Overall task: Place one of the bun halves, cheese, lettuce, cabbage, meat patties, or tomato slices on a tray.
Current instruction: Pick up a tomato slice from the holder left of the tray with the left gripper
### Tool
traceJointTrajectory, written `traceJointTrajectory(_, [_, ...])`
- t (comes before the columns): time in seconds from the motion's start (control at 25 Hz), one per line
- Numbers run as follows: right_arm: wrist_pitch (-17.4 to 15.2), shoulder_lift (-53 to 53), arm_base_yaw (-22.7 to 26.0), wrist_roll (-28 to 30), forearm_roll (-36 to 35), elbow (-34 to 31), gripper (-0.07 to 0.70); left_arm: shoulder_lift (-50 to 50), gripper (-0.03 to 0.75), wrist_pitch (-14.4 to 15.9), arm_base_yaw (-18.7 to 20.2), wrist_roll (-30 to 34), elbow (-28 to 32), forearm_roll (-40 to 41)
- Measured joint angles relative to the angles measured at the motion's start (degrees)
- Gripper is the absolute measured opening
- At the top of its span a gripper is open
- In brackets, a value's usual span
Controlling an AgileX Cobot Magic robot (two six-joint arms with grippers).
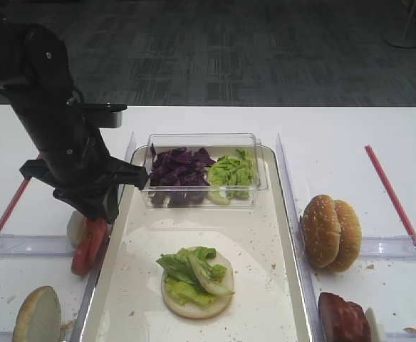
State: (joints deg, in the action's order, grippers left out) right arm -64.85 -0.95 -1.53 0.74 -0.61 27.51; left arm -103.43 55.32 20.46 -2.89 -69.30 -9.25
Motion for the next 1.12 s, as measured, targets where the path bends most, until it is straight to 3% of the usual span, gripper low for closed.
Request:
traceJointTrajectory(0.36, [0.00, 0.00, 0.00, 0.00, 0.00, 0.00, 0.036, 0.00, 0.158, -0.02, 0.00, -2.63, 0.00, 4.31])
traceJointTrajectory(0.8, [0.00, 0.00, 0.00, 0.00, 0.00, 0.00, 0.036, 0.00, 0.076, -0.02, 0.00, -2.99, 0.00, 4.56])
traceJointTrajectory(1.12, [0.00, 0.00, 0.00, 0.00, 0.00, 0.00, 0.036, 0.00, 0.065, -0.02, 0.00, -2.99, 0.00, 4.94])
